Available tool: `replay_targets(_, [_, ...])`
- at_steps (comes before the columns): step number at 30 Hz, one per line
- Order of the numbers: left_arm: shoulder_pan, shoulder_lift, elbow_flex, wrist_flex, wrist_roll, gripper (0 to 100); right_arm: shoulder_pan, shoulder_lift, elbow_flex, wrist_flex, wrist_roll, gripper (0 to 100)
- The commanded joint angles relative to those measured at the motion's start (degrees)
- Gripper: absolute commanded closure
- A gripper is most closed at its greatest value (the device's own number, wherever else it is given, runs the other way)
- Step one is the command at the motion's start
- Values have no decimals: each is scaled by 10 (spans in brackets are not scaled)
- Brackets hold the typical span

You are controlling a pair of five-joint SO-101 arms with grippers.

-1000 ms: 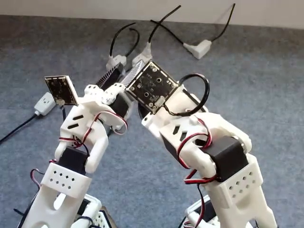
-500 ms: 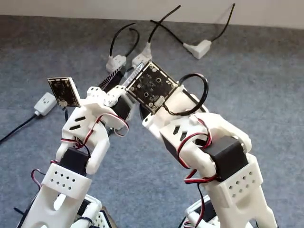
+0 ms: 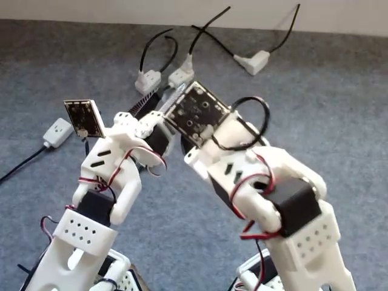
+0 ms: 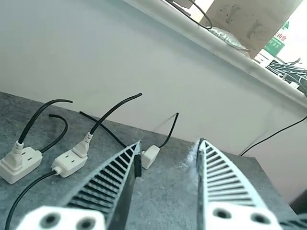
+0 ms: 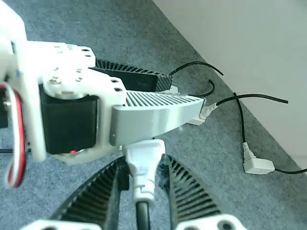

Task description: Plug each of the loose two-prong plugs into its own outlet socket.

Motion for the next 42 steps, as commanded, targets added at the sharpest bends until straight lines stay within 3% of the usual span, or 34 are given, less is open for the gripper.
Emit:
replay_targets(1, [44,9,16,0,-5,790,-6,-51,-25,-15,-8,983])
replay_targets(12, [37,7,11,-1,-6,790,-6,-5,-25,-16,-5,983])
replay_targets(15, [6,4,4,-1,-6,790,12,9,-25,-18,-4,983])
replay_targets(19, [-73,4,-29,-1,-5,790,45,28,-25,-20,-4,983])
replay_targets(26, [-269,8,-92,3,1,790,54,81,-30,-35,-10,983])
replay_targets(33, [-431,33,-96,70,69,790,57,202,-116,-22,-149,982])
replay_targets(38, [-465,160,-122,79,69,790,57,298,-182,0,-265,982])
replay_targets(42, [-458,295,-190,105,66,789,87,336,-262,61,-273,982])
